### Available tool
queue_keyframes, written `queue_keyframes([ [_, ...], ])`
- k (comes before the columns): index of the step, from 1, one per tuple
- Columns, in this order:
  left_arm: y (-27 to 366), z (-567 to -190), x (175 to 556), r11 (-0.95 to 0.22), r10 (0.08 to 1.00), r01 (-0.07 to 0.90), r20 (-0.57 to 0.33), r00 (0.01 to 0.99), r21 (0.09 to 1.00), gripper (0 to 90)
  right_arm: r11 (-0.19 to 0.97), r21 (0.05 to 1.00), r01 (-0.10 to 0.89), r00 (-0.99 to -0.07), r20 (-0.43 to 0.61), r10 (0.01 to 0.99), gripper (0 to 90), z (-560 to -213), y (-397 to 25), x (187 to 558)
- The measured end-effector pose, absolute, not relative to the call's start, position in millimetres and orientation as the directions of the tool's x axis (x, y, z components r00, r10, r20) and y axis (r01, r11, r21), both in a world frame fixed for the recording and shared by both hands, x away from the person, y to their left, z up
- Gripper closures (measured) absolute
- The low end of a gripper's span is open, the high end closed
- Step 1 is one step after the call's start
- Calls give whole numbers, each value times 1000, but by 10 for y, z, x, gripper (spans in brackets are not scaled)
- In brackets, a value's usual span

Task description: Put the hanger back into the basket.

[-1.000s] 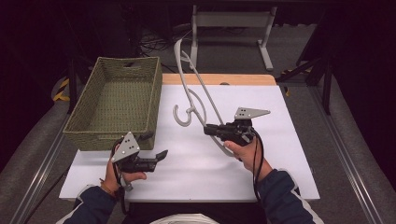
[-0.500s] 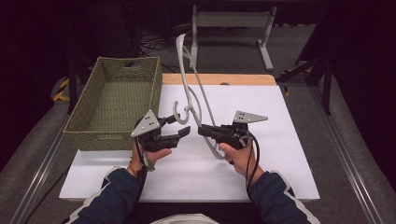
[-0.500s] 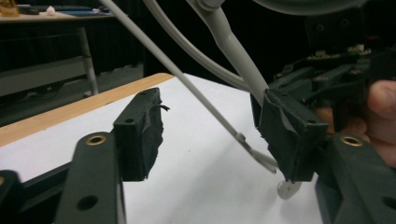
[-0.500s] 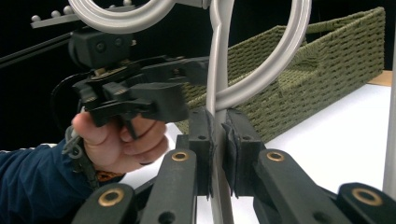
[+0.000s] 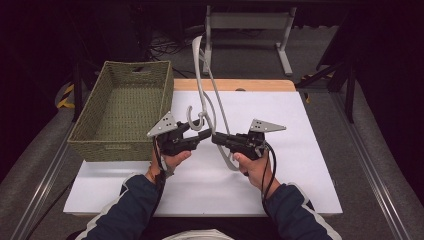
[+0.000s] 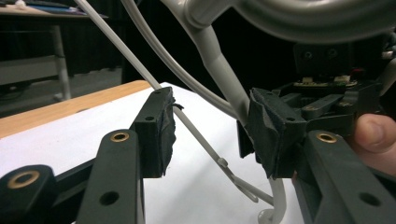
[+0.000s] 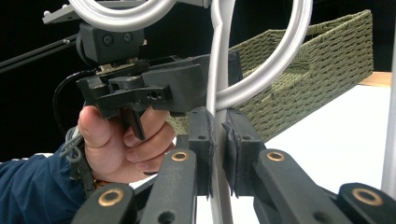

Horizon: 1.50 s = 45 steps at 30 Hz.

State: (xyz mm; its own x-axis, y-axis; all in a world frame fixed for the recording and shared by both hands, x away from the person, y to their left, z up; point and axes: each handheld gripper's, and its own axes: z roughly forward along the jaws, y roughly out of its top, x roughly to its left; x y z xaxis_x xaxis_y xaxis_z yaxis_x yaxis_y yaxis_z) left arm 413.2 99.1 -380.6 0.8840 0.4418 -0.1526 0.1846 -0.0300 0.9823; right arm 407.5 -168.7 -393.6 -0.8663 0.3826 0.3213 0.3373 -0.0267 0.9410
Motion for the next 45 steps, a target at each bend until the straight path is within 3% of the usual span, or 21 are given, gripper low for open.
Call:
queue_keyframes([
  [5, 970, -3782, 4146, -29, 422, 183, -154, 894, 983, 544, 18, 946, 323, -873, 291, 391, 823, -3951, -1619, 4061],
  [10, 981, -3770, 4141, -21, 415, 170, -146, 898, 985, 666, 37, 950, 309, -880, 271, 390, 822, -3952, -1544, 4030],
  [17, 1010, -3736, 4126, -22, 414, 169, -145, 899, 985, 713, 45, 953, 300, -881, 258, 397, 804, -3968, -1499, 4022],
  [23, 1062, -3629, 4122, 13, 423, 150, -141, 895, 989, 825, 98, 945, 313, -862, 239, 447, 627, -3958, -1560, 4007],
  [24, 1043, -3593, 4106, -12, 434, 115, -99, 896, 993, 818, 106, 945, 311, -858, 230, 459, 601, -3948, -1586, 3998],
  [34, 920, -3352, 4113, -87, 443, 75, -29, 896, 993, 827, 181, 943, 281, -810, 132, 571, 505, -3924, -2235, 3761],
  [45, 839, -2903, 4082, -137, 466, -4, 68, 882, 991, 827, 166, 934, 317, -750, 140, 646, 452, -4005, -2663, 3678],
])
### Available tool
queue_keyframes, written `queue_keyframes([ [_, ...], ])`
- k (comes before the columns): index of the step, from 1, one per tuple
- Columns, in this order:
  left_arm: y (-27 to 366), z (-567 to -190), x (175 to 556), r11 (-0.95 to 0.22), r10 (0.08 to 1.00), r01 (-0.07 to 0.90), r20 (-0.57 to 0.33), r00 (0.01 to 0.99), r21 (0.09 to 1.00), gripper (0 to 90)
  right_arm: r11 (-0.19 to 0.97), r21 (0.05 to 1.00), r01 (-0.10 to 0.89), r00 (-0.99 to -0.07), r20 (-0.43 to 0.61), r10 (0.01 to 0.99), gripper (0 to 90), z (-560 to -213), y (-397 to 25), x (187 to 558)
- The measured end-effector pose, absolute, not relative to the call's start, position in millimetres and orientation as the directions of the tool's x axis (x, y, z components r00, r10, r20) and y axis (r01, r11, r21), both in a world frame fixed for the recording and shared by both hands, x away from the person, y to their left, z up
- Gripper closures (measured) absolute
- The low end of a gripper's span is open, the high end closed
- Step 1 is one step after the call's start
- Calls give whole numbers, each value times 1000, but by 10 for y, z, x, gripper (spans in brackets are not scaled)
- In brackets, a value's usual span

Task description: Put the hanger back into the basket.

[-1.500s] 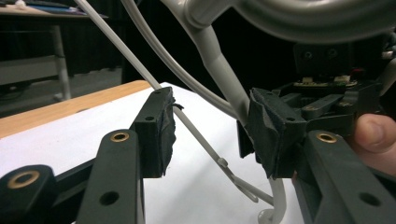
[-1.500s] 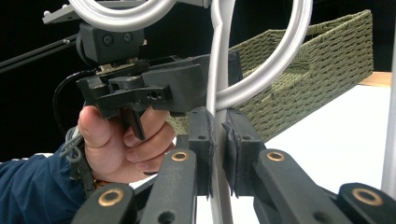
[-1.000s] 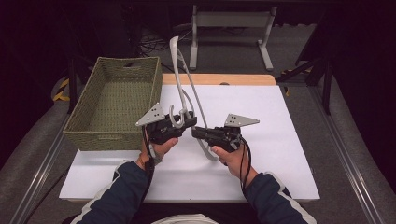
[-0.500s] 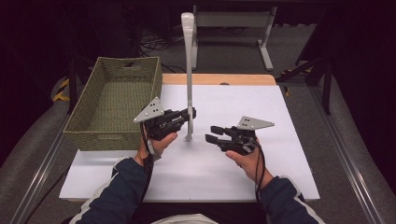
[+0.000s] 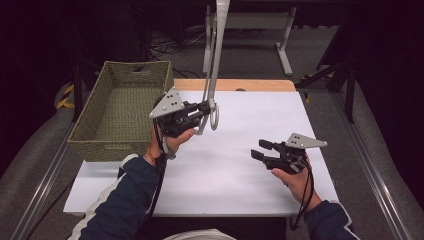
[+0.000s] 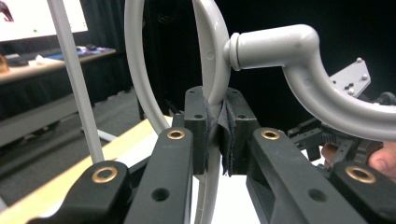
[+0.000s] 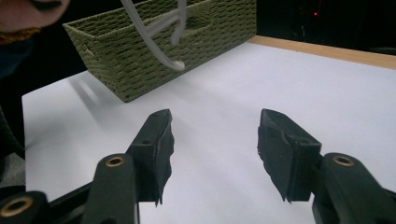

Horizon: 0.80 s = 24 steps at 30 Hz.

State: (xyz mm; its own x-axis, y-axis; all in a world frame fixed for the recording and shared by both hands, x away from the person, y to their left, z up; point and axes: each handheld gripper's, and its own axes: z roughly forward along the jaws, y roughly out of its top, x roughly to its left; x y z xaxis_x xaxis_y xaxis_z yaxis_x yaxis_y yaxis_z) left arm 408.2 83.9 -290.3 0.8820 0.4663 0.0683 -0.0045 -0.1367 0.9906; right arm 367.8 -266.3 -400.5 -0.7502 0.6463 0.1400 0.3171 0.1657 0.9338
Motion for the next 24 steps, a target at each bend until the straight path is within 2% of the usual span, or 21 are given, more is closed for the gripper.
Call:
queue_keyframes([
  [8, 974, -2735, 4074, -160, 501, -36, 112, 858, 986, 827, 224, 930, 291, -750, 77, 657, 419, -4014, -2597, 3676],
  [13, 1113, -2658, 4070, -187, 535, -58, 151, 832, 981, 827, 320, 925, 205, -715, -81, 695, 391, -4007, -2540, 3647],
  [15, 1172, -2634, 4061, -180, 547, -64, 154, 823, 982, 827, 339, 920, 194, -708, -108, 697, 379, -4018, -2524, 3642],
  [24, 1463, -2511, 4073, -204, 600, -70, 181, 779, 976, 827, 333, 921, 203, -697, -103, 710, 349, -4037, -2539, 3668],
])
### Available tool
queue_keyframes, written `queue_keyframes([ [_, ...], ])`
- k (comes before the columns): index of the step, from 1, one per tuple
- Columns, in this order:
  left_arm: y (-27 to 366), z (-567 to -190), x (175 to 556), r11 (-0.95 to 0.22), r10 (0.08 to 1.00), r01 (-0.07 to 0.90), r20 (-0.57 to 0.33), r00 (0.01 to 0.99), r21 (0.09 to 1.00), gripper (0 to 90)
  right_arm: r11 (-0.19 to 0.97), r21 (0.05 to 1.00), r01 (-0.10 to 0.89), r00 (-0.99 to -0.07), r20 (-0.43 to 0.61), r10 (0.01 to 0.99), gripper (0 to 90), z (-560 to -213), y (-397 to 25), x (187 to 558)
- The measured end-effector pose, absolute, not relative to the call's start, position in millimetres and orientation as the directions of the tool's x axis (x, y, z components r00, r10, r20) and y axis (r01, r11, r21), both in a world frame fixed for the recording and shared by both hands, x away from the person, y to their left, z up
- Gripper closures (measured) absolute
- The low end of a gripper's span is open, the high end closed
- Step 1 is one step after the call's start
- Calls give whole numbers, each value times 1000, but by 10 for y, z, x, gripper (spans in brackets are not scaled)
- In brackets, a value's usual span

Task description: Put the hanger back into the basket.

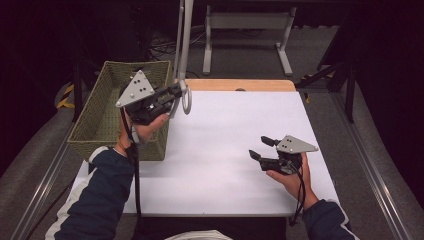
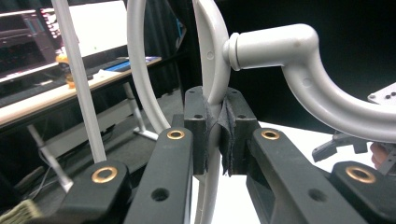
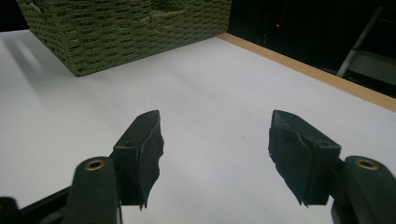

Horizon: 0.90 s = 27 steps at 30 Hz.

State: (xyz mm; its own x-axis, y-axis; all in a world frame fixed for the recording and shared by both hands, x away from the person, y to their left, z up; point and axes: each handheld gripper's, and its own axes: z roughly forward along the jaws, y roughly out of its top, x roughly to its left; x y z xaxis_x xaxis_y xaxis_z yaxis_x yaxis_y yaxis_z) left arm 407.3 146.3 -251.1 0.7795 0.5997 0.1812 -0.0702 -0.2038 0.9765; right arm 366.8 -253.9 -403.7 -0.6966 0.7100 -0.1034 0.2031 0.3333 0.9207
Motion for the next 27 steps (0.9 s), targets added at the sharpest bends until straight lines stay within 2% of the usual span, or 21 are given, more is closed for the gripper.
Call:
queue_keyframes([
  [12, 1790, -2534, 4125, -277, 662, -36, 218, 717, 960, 827, 325, 920, 217, -689, -92, 719, 341, -4043, -2550, 3694],
  [16, 1897, -2726, 4220, -309, 682, 43, 190, 706, 950, 826, 365, 907, 207, -698, -125, 705, 341, -4073, -2482, 3672],
  [27, 2145, -3026, 4406, -361, 729, 160, 171, 663, 919, 826, 383, 895, 227, -733, -102, 673, 345, -4134, -2411, 3680],
])
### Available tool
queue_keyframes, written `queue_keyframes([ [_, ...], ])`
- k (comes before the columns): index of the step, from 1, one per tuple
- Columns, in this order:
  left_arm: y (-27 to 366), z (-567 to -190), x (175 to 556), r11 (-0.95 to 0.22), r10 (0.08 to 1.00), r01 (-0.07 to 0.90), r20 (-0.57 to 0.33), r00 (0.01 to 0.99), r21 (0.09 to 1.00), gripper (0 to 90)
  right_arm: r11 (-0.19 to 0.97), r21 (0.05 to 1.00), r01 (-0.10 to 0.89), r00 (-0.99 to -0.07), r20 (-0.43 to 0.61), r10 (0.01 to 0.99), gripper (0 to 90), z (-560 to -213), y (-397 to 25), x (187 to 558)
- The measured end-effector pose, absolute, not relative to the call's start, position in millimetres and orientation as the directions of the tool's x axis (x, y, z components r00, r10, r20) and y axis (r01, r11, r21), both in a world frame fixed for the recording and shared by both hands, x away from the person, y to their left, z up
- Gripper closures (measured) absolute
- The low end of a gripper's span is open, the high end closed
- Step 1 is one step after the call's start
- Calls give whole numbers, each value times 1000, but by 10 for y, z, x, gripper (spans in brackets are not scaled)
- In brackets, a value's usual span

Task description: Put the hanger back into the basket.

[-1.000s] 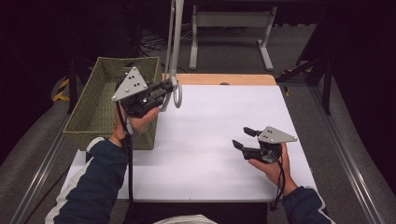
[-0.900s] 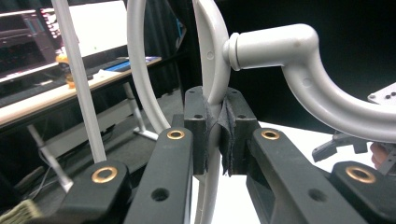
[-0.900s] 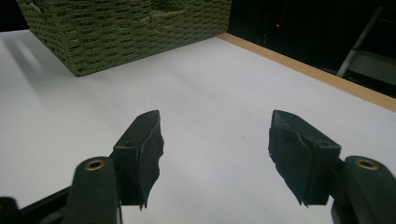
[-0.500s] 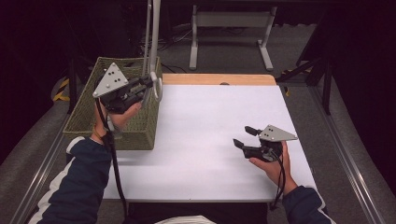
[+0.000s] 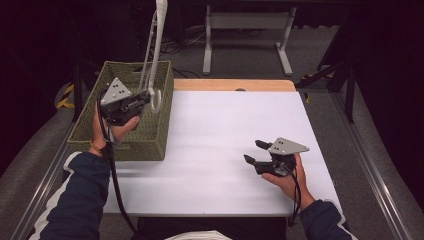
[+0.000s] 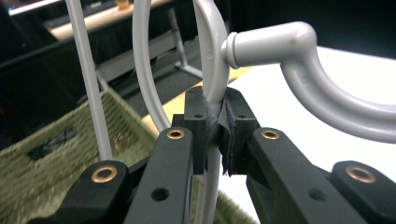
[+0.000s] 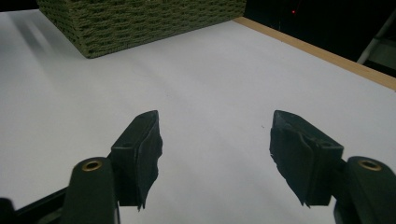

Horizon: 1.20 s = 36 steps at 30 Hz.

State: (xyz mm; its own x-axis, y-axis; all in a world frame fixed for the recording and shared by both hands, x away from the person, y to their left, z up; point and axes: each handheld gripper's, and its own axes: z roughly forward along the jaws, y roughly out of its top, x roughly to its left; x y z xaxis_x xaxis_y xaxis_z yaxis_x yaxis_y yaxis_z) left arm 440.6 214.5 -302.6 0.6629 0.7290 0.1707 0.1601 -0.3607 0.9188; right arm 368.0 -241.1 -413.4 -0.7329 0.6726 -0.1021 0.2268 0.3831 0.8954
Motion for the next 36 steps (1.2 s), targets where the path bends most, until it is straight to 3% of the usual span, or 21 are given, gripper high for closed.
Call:
queue_keyframes([
  [10, 2351, -3149, 4490, -434, 767, 242, 215, 604, 868, 826, 421, 875, 241, -758, -102, 645, 345, -4180, -2350, 3677],
  [27, 2543, -3443, 4632, -480, 799, 441, 171, 577, 758, 823, 418, 873, 250, -772, -81, 630, 342, -4187, -2294, 3679],
  [36, 2504, -3505, 4710, -464, 814, 461, 159, 559, 756, 774, 437, 866, 244, -780, -92, 618, 339, -4202, -2241, 3676],
])
